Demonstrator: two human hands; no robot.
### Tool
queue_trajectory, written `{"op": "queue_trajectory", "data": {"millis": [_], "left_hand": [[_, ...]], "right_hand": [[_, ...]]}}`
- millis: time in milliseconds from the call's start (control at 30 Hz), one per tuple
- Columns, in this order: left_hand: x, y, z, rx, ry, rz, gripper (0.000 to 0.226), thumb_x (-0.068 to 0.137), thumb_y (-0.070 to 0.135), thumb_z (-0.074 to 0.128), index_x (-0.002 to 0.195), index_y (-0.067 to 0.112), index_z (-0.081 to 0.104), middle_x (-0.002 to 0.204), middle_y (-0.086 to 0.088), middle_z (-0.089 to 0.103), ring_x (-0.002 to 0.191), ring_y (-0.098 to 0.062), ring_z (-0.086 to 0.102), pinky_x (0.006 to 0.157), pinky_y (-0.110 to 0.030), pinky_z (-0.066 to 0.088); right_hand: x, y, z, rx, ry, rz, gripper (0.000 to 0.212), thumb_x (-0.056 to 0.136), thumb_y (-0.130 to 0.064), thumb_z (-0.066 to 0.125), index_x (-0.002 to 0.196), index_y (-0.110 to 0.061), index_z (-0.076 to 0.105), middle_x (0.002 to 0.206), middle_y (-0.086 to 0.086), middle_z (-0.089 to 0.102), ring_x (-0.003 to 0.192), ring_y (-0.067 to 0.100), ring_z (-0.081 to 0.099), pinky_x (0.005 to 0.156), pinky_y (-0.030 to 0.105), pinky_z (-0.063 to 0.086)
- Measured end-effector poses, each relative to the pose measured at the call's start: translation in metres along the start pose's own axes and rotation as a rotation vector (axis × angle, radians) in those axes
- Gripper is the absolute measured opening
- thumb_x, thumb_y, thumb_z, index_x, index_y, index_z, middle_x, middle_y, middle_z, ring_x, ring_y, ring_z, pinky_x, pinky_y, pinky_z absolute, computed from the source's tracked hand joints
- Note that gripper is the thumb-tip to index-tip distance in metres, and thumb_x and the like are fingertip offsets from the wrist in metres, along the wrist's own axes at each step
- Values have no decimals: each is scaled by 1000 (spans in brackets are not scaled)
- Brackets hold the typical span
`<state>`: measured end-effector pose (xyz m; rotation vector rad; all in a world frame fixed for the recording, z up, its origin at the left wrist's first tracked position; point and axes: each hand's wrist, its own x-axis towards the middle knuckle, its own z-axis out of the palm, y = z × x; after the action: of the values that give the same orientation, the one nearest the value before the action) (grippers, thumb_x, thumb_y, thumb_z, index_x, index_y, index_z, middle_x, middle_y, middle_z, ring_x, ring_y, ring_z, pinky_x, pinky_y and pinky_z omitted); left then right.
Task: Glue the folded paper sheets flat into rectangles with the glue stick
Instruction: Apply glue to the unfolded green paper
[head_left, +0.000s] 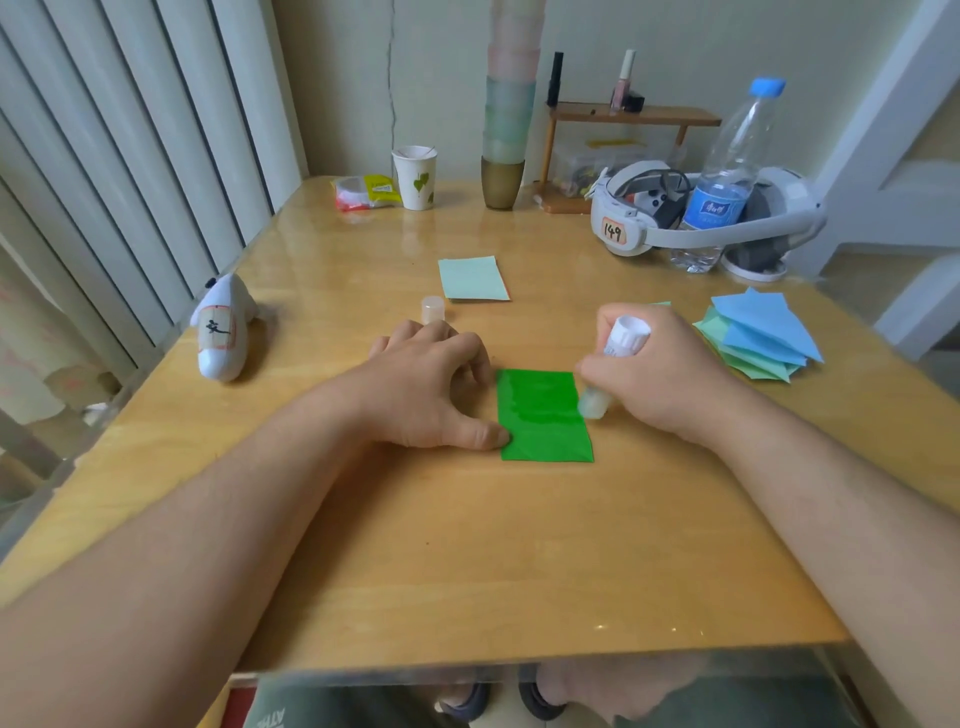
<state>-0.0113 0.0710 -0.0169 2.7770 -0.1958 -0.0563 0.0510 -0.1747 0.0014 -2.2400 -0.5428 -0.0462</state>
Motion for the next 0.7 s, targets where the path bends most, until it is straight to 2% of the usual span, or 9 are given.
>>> {"op": "queue_trajectory", "data": {"millis": [100,200,333,533,700], "left_hand": [[1,0,-1,20,-9,6,56,66,76,73,107,47,48,112,17,42,115,-15,32,103,-39,30],[2,0,-2,29,-14,2,59,63,81,67,107,47,48,108,19,41,114,-15,33,102,-40,32],[2,2,3,95,11,-11,71,58,93,56,109,44,48,111,15,42,115,-17,34,100,-40,31],[3,3,4,111,15,-12,79,54,95,55,113,44,47,116,13,43,117,-18,34,100,-40,32],[2,3,5,81,17,-23,76,59,90,64,117,46,45,124,10,35,121,-17,31,109,-41,28]], "right_hand": [[6,-9,2,169,88,-15,28,71,-24,71,65,-15,46,55,-8,39,57,13,35,58,33,30],[8,-19,17,110,45,-56,27,76,-23,76,71,-14,52,56,-6,45,57,13,39,56,33,34],[7,-22,38,26,-11,-53,26,73,-32,76,72,-15,56,56,-5,53,57,15,45,56,33,41],[3,-16,38,36,-26,-16,28,76,-27,77,67,-19,52,50,-11,48,52,11,39,49,27,34],[-2,-1,20,52,-26,20,29,78,-20,76,66,-20,49,51,-12,44,54,11,37,53,30,32]]}}
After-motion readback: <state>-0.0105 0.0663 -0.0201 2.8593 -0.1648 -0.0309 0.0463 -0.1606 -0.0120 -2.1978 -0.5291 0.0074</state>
